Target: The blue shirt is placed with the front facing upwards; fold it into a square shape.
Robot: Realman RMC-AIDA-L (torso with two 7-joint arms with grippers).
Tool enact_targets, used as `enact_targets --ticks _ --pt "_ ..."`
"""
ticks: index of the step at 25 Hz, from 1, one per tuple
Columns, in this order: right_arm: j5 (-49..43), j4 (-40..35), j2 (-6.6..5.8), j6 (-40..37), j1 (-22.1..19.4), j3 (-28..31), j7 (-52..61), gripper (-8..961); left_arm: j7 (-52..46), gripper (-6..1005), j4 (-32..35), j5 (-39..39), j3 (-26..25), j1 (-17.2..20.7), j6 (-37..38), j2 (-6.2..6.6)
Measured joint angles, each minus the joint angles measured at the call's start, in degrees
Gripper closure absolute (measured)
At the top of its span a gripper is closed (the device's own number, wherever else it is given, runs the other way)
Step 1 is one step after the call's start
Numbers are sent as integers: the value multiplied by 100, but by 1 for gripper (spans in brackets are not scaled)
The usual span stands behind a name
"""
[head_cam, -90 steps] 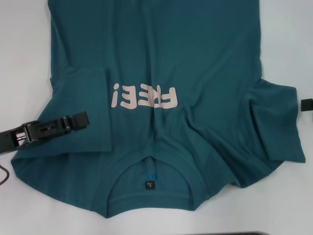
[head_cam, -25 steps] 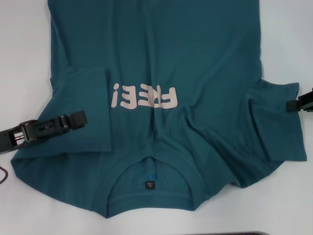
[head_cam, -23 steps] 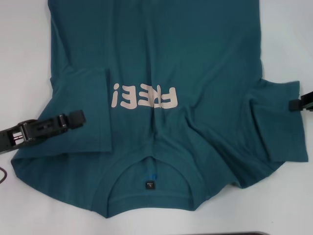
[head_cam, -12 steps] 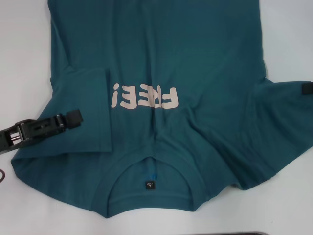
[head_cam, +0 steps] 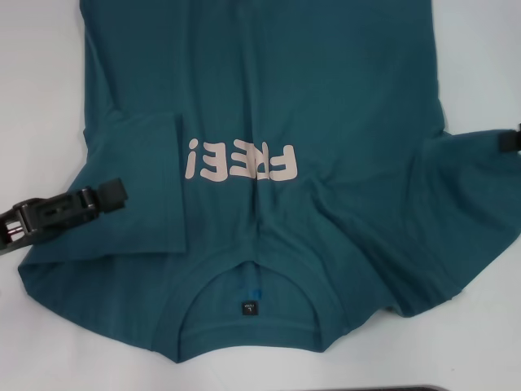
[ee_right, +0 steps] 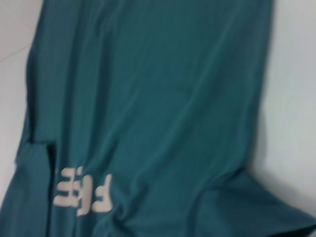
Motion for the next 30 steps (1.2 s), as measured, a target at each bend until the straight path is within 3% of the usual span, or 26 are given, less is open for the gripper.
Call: enact_targets --ticks 6,14,23,30 --pt "8 23 183 -261 195 -101 -49 940 -50 371 8 -2 -106 5 -39 49" --pt "11 46 329 -293 550 -420 -64 938 -110 372 -2 -214 -109 49 -64 71" --pt "247 334 434 -50 891 -542 -46 932 -168 371 23 -428 -108 104 -142 123" --pt "256 639 493 447 927 -782 72 928 -213 371 26 -566 -109 167 -176 126"
